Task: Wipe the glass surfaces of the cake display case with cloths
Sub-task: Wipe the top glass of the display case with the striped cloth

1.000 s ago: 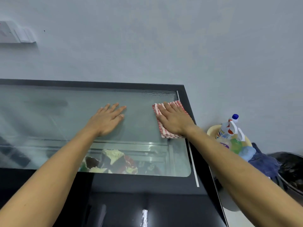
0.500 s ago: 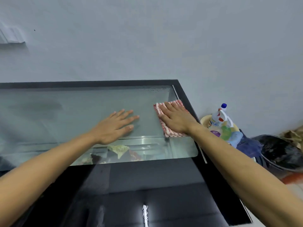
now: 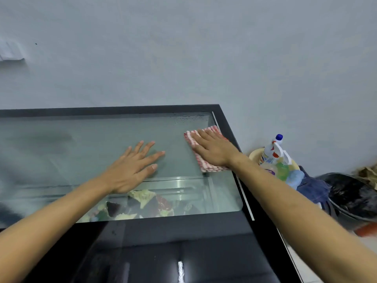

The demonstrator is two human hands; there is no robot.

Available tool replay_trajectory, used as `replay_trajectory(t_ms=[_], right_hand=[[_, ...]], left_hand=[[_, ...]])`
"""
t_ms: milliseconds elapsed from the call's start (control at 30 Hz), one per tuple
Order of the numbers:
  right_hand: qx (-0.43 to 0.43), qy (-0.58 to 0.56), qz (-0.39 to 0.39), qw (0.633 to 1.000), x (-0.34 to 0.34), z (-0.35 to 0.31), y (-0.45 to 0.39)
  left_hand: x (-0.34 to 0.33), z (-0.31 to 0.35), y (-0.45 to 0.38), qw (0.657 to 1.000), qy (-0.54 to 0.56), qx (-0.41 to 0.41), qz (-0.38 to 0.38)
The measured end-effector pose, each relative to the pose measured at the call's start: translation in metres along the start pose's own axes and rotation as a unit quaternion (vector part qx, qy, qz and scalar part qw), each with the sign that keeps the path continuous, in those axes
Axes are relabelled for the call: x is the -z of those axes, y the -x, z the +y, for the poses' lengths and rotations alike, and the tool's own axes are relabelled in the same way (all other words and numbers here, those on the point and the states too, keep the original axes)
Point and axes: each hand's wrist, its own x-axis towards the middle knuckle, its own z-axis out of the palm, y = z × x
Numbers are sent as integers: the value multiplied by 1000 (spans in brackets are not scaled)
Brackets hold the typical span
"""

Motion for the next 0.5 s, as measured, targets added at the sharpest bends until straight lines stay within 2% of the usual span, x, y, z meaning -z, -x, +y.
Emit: replay_trajectory(t_ms=[100,200,267,333,400,500], right_hand=[[68,21,-2,997,-4,-43,-8],[243,31,-15,969,-9,-51,72],[317,20,-33,948,-5,-27,121],[285,15,-47,957,10,13,120],[196,20,-36,980,16,38,79],[85,37,3,996,9,37,-1]], left_hand=[[0,-1,2,999,21,40,26],[-1,-5,2,999,8,51,9],[-1,-7,1,999,-18,35,-13],[0,-7,1,999,-27,29,-21],[0,-6,1,999,-32,29,-23],[2,-4,0,999,-26,28,-19]])
